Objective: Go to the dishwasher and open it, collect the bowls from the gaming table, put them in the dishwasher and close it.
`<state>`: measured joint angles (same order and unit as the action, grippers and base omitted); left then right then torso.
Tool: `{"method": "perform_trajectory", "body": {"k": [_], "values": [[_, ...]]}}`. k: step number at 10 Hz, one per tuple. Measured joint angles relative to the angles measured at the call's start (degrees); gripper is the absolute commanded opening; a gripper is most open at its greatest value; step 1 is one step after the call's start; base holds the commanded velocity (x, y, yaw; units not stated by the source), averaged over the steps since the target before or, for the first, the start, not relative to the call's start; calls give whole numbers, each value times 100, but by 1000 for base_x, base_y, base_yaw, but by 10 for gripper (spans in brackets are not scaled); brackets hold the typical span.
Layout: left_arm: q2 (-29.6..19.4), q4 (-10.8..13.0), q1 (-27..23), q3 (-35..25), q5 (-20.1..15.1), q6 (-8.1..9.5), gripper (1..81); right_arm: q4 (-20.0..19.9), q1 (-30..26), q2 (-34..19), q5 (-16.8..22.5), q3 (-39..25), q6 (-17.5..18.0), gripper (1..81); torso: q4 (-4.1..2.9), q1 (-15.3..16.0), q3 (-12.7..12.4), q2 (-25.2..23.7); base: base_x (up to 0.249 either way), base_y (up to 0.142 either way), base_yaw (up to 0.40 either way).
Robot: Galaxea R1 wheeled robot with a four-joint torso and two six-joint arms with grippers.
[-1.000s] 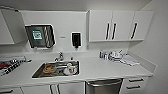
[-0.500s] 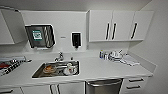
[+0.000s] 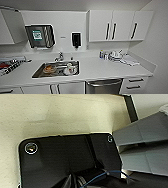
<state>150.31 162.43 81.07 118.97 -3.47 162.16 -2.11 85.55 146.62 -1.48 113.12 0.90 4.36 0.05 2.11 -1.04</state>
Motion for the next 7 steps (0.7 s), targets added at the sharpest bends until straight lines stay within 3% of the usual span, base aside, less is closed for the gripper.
{"method": "perform_trajectory", "body": {"k": [4, 7], "values": [[-212, 0, 21, -265, -151, 0, 811, -4, -2, -397, 22, -538, 4, 811, 0, 252, 26, -424, 0, 0, 0], [-338, 0, 82, -328, -247, 0, 811, -6, -2, -666, 44, -805, 4, 811, -2, 568, 463, -946, 0, 0, 0]]}}
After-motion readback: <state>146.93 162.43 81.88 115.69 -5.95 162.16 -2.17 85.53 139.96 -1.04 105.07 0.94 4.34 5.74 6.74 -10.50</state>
